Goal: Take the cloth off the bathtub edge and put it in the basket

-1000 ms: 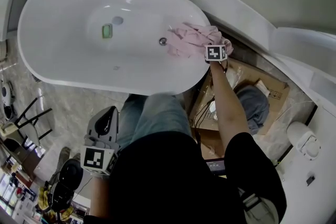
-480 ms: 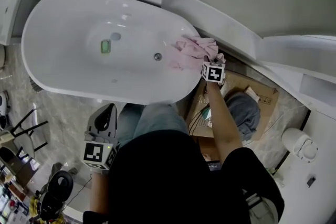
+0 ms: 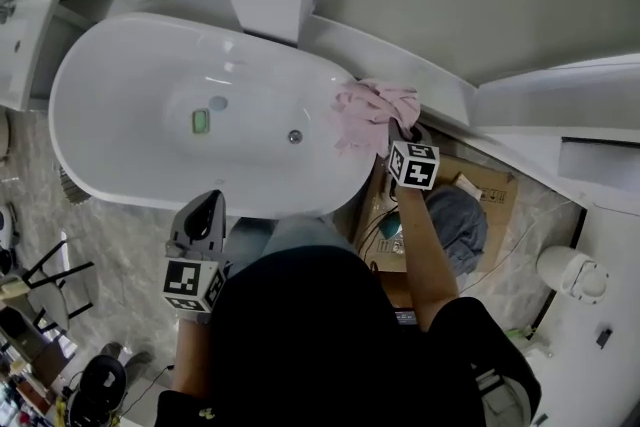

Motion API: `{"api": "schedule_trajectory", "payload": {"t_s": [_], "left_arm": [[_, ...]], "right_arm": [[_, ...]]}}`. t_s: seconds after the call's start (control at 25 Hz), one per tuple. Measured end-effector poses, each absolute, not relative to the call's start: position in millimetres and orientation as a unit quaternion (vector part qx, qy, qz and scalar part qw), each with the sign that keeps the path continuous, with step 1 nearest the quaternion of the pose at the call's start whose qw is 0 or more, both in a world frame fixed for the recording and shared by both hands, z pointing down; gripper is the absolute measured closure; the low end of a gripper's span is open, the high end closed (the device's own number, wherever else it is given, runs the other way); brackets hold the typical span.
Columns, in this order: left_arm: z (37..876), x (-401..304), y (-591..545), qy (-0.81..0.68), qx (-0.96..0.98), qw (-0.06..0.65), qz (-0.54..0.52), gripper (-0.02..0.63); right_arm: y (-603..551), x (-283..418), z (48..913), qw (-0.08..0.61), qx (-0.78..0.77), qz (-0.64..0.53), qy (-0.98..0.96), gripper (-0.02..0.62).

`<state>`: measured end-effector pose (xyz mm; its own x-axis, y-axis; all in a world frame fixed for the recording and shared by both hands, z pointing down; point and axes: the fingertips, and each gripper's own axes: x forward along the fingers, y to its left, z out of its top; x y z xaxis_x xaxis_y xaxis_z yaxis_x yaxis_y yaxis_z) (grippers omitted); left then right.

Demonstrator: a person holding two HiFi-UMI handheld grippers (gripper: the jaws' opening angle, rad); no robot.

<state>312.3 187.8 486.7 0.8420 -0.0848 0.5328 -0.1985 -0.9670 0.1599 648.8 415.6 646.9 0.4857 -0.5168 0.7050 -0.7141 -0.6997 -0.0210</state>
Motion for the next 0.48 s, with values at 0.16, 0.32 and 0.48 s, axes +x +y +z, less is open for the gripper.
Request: {"api": "schedule_trajectory", "payload": {"t_s": [0.16, 0.32, 0.48], "left_arm": [[464.8, 323.1, 173.0, -0.064, 0.963, 0.092, 0.245, 0.6], [447.7, 322.2, 153.0, -0.065, 0.969, 0.091, 0.22, 0.6], [431.6, 318.3, 131.4, -0.073, 0.972, 0.091, 0.206, 0.6]], "right_arm": [[402.9, 640.9, 584.1, 0.117, 0.865, 0.315, -0.374, 0.517], [387.1, 626.8, 522.1, 0.11, 0.872, 0.275, -0.389, 0.517], [371.3, 612.4, 465.5, 0.103, 0.875, 0.244, -0.405, 0.517]]}}
